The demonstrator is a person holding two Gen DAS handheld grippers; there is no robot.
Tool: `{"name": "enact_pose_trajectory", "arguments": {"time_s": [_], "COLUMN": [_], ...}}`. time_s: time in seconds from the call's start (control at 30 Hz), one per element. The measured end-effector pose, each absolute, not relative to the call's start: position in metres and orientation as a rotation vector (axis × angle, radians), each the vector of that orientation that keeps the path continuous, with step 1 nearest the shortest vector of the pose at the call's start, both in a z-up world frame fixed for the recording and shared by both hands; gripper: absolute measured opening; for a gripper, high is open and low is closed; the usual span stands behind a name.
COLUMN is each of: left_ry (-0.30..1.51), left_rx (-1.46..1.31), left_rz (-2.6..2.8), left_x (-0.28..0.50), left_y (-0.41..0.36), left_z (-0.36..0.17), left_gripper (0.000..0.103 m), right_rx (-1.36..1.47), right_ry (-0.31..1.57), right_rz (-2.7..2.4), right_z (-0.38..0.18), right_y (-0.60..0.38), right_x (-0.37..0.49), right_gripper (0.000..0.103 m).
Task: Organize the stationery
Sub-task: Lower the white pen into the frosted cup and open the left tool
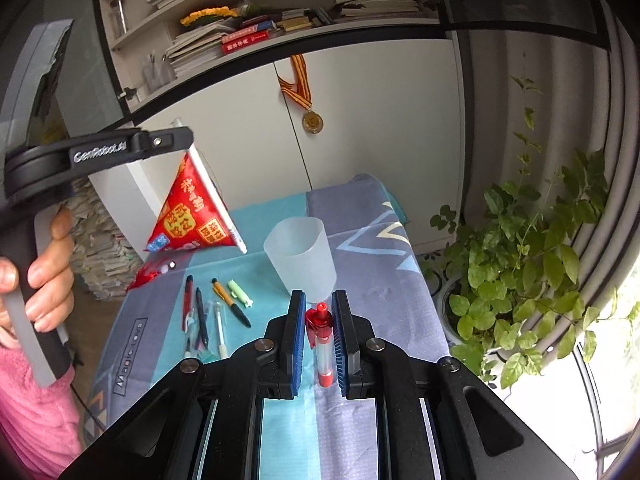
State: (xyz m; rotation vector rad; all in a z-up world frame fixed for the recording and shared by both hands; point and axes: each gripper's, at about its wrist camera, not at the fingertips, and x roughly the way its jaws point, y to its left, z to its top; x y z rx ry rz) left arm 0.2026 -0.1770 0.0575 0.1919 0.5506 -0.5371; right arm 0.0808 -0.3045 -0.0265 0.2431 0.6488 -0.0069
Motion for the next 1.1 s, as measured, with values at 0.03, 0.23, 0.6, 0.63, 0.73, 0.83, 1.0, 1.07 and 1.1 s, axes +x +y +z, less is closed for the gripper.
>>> {"name": "enact_pose_trajectory", "arguments": {"time_s": [0.03,0.23,0.6,0.63,0.73,0.83,1.0,1.07,1.1], "left_ry": [0.55,0.599,0.72,0.727,0.74,0.748,0.741,0.722,0.706], "left_rx": [0.202,0.234,0.238,0.234,0.225,0.223,0.195,0.178,0.17], "left_rz": [-0.537,-0.54,-0.507,-0.504,-0.5,-0.494,-0.509,-0.504,-0.499], "left_x": [0.208,0.231,0.249,0.249,0.25,0.249,0.239,0.231,0.226], "left_y": [-0.185,-0.209,-0.204,-0.202,-0.198,-0.195,-0.182,-0.171,-0.165], "left_z": [0.056,0.034,-0.009,-0.011,-0.014,-0.016,-0.009,-0.003,0.0], "left_gripper": [0.006,0.006,0.006,0.006,0.006,0.008,0.015,0.035,0.049], "right_rx": [0.245,0.261,0.269,0.267,0.259,0.256,0.238,0.224,0.215], "right_ry": [0.651,0.64,0.629,0.626,0.612,0.594,0.557,0.538,0.529], "right_rz": [-0.011,-0.032,-0.015,-0.012,-0.005,-0.002,-0.001,0.006,0.009], "right_z": [-0.027,-0.026,-0.022,-0.02,-0.014,-0.006,0.013,0.022,0.027], "right_y": [-0.307,-0.319,-0.323,-0.323,-0.32,-0.32,-0.315,-0.31,-0.308], "right_x": [0.082,0.084,0.101,0.103,0.108,0.111,0.12,0.125,0.127], "right_gripper": [0.014,0.014,0.014,0.014,0.014,0.014,0.014,0.014,0.014]}}
